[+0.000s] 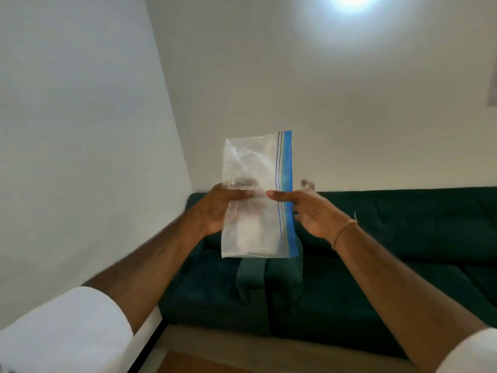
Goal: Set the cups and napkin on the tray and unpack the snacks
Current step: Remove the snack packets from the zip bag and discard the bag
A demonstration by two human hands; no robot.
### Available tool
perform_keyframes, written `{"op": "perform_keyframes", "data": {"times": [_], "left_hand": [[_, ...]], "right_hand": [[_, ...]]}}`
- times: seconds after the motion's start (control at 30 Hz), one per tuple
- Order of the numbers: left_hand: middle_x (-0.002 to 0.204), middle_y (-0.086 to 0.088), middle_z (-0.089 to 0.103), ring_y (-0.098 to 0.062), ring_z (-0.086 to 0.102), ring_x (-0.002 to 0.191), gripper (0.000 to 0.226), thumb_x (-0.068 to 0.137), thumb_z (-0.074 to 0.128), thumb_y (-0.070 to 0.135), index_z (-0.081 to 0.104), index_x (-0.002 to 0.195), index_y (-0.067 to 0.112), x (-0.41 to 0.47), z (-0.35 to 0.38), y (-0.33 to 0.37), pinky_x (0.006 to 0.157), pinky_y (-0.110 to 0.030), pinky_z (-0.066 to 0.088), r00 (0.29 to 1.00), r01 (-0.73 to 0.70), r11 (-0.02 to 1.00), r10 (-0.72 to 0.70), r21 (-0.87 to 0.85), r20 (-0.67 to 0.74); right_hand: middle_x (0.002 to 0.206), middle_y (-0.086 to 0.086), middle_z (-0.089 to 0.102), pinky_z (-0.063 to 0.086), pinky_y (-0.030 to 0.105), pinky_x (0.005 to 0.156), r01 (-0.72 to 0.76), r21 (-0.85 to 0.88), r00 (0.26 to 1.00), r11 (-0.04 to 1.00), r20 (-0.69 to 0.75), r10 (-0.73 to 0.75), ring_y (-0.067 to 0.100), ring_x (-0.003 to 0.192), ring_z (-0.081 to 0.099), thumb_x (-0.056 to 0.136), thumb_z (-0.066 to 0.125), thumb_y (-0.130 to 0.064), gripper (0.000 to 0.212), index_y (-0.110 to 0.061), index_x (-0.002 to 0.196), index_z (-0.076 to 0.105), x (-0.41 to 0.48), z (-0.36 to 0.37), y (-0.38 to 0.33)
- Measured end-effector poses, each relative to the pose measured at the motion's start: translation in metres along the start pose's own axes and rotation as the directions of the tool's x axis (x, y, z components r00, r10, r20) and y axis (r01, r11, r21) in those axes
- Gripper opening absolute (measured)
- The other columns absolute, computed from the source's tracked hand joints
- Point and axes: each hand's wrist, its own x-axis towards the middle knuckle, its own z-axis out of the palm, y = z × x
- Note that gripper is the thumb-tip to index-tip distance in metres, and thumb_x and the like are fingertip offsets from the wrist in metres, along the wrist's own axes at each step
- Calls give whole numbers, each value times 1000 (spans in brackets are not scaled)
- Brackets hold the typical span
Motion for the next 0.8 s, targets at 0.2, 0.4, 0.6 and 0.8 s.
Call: {"op": "perform_keyframes", "data": {"times": [0.2, 0.4, 0.6, 0.8], "left_hand": [[124, -21, 68, -35, 68, 112, 38, 80, 75, -3, 73, 116, 9, -22, -14, -8, 86, -38, 59, 997, 62, 997, -60, -42, 49], [116, -17, 72, -28, 73, 100, 40, 86, 57, -17, 74, 112, 7, -43, -54, -10, 77, -34, 61, 994, 102, 994, -102, -28, -24], [107, -14, 73, -26, 73, 93, 30, 91, 59, -6, 66, 120, -1, -65, -100, -24, 74, -34, 60, 975, 183, 983, -179, 17, -130], [97, -3, 76, -22, 74, 85, 54, 84, 41, -23, 82, 81, 13, -95, -178, -32, 69, -31, 60, 924, 378, 849, -323, 368, -205]], "right_hand": [[109, 18, 77, 64, 35, 75, 12, 105, 971, 994, 235, -37, 28, 90, 76, 63, 86, -6, 39, -5, 101, 77, 20, 3, 24], [101, 7, 78, 64, 31, 69, 52, 173, 944, 983, 313, -105, 21, 86, 76, 84, 58, 19, 45, -14, 111, 72, 31, 26, 38], [97, 13, 74, 64, 37, 74, 57, 95, 926, 994, 367, -88, 23, 81, 74, 96, 51, 8, 33, -8, 87, 78, 43, 67, 59], [127, 0, 72, 53, 29, 100, 356, -463, 852, 812, 518, -79, 15, 119, 65, 79, 42, 23, 52, -12, 74, 79, 71, 127, 78]]}}
